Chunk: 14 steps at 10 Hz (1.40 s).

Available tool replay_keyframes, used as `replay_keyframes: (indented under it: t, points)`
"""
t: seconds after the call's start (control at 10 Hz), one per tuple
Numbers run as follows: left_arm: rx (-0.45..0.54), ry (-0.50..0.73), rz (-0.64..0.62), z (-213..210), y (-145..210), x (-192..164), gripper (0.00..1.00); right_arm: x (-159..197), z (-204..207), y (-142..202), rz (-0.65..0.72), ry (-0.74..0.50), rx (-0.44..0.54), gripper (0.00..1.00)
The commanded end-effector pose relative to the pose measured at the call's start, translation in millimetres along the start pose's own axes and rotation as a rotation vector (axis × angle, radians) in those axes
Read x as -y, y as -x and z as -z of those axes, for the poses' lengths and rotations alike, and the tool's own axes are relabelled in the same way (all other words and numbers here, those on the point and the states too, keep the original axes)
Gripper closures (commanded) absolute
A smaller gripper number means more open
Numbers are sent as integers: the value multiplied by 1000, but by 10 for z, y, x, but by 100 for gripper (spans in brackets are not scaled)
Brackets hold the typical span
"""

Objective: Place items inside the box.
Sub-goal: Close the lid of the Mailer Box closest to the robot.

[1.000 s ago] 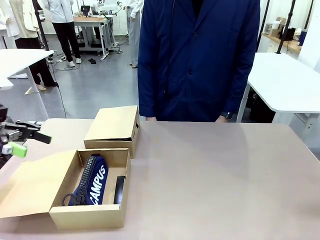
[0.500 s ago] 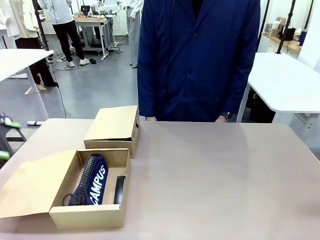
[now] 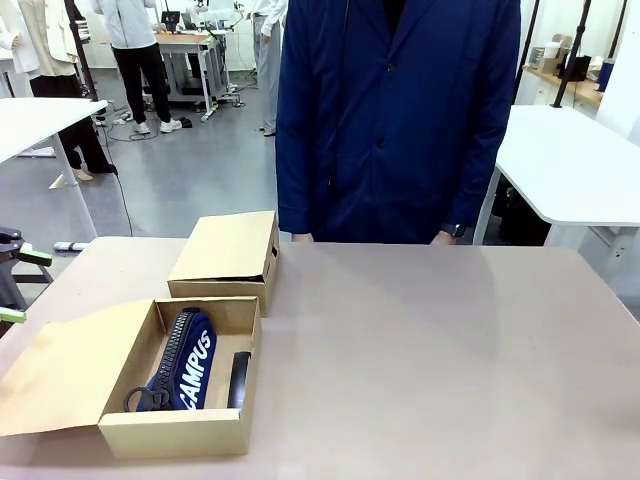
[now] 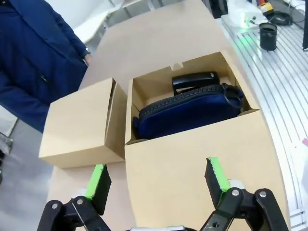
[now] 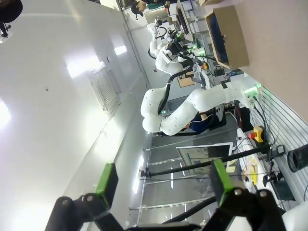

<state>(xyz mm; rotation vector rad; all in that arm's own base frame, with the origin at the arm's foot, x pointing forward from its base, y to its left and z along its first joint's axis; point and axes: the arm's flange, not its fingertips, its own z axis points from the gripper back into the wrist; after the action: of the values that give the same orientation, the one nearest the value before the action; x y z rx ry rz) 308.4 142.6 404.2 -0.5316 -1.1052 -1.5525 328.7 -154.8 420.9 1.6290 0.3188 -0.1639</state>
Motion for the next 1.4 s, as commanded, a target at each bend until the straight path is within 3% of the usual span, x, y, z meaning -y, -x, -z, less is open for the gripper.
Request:
replay_keyframes:
  t: [0.0,0.2,0.6,1.1,1.3]
  points:
    - [-69,57,-22,39,146,-135,0,-34,6,37,21,-2,5,0]
    - [-89,77,-95,-8,612,-161,0,-34,6,37,21,-2,5,0]
    - [-115,33,-242,-246,1181,-111,0,-34,6,37,21,-2,5,0]
    - [-158,71,-341,-58,1641,-20,0,-34,6,37,21,-2,5,0]
    - [-189,77,-304,87,1673,29,0,-34,6,37,21,-2,5,0]
